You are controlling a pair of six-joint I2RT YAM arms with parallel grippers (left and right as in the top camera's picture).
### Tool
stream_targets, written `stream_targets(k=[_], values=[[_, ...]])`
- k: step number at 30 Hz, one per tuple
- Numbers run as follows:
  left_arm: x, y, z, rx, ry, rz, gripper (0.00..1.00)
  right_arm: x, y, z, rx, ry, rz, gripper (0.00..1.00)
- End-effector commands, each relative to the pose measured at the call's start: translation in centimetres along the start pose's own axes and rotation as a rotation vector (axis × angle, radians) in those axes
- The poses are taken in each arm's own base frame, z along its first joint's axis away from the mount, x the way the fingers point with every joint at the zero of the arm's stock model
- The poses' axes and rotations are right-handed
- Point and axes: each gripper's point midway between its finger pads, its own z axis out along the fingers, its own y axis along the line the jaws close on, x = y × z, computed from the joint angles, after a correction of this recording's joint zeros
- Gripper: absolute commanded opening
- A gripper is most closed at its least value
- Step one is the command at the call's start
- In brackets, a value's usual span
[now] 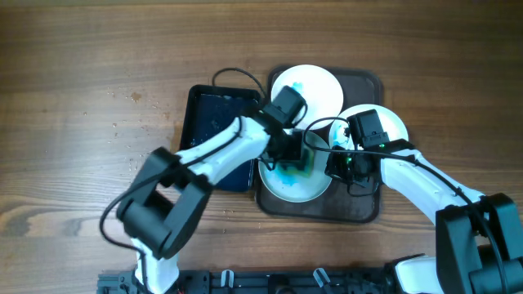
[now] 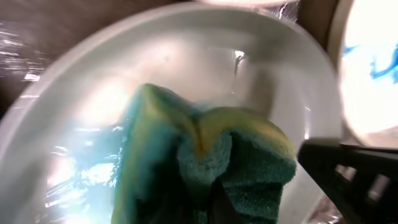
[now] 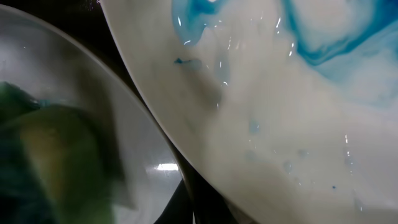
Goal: Clean dirty plates on tray and stack at the side
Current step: 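Scrub the front plate with the sponge in the left gripper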
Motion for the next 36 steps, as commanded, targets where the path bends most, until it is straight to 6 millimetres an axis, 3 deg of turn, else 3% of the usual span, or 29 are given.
stream_targets(k=[1,5,7,9,11,14,15,17,21,24,27,30,33,36], values=[[-2.0,5.8,0.7,-0.295,-0.101,-0.034,0.04,0.8,-4.1,1.6,0.181,0.007,0.051,0.04],[-3.3,12.3,-2.8,-0.667,-0.217,-0.026,0.04,0.9,-4.1,1.6,0.182,0.009,0.051,0.04],[-3.0,12.2,-2.7,-0.658,-0.196,-0.014,0.04,0.9,-4.1,1.6,0.183,0.01,0.052,0.04],[-2.1,9.5,-0.8,-0.491,-0.119,0.016,0.04,0.9,-4.1,1.6,0.183,0.01,0.051,0.04],[-1.2,5.3,0.9,-0.241,-0.037,0.051,0.04,1.0,-4.2,1.5,0.185,0.013,0.052,0.04],[0.0,-2.0,1.5,0.159,0.06,0.1,0.04,1.1,-4.2,1.5,0.188,0.016,0.053,0.04],[0.3,-3.5,1.7,0.229,0.076,0.117,0.04,1.1,-4.2,1.5,0.188,0.017,0.053,0.04],[0.7,-4.5,2.3,0.253,0.078,0.145,0.04,1.1,-4.3,1.5,0.189,0.018,0.053,0.04],[1.1,-4.6,2.9,0.229,0.081,0.158,0.04,1.3,-4.4,1.5,0.194,0.026,0.054,0.04],[2.1,-2.9,3.0,0.155,0.131,0.08,0.04,1.3,-4.4,1.5,0.194,0.027,0.054,0.04],[4.3,0.8,2.6,0.004,0.225,-0.034,0.04,1.3,-4.4,1.5,0.195,0.027,0.055,0.04],[5.2,4.9,1.9,-0.188,0.243,-0.064,0.04,1.4,-4.4,1.5,0.195,0.028,0.055,0.04],[4.3,9.0,0.6,-0.42,0.172,-0.073,0.04,1.3,-4.4,1.5,0.195,0.027,0.055,0.04],[2.2,10.7,-0.9,-0.534,0.055,-0.08,0.04,1.3,-4.4,1.5,0.195,0.027,0.057,0.04]])
